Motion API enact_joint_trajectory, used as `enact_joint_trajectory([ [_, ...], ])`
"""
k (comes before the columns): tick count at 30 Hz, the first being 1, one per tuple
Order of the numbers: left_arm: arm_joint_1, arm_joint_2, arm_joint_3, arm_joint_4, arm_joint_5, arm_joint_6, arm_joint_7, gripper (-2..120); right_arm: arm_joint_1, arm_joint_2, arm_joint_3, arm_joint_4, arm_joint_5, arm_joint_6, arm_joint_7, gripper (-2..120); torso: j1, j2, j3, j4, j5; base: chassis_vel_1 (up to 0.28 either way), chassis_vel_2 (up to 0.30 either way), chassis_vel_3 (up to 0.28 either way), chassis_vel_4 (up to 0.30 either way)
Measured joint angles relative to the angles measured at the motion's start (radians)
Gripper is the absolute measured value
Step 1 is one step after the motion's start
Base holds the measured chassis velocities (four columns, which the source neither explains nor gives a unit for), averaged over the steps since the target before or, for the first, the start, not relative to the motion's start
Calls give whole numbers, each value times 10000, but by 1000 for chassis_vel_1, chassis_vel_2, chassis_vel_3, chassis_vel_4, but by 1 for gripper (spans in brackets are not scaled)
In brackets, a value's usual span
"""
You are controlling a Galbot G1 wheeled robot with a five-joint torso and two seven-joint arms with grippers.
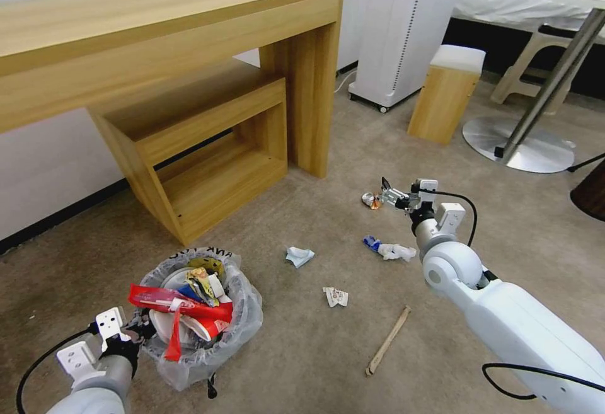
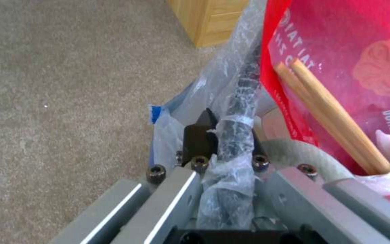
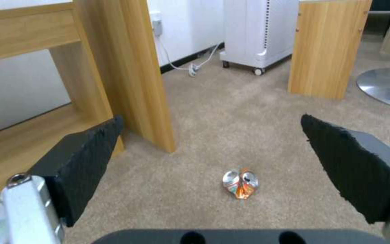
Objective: Pick up the trash bin and place the garbage on the floor into it.
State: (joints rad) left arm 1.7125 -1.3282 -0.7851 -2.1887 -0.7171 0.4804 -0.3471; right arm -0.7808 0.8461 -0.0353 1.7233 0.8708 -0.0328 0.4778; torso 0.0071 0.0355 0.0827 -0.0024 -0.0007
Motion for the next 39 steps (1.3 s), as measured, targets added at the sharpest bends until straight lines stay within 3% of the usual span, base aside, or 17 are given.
enact_joint_trajectory([
  [23,101,35,-2,-106,38,-20,-6,1,-289,149,117,-77,-371,881,-431,100,0,0,0,-4,1,0,0,0,0],
  [39,131,-6,-42,-145,24,-41,-17,1,-331,168,40,67,-189,708,-451,96,0,0,0,-2,0,0,0,0,0],
])
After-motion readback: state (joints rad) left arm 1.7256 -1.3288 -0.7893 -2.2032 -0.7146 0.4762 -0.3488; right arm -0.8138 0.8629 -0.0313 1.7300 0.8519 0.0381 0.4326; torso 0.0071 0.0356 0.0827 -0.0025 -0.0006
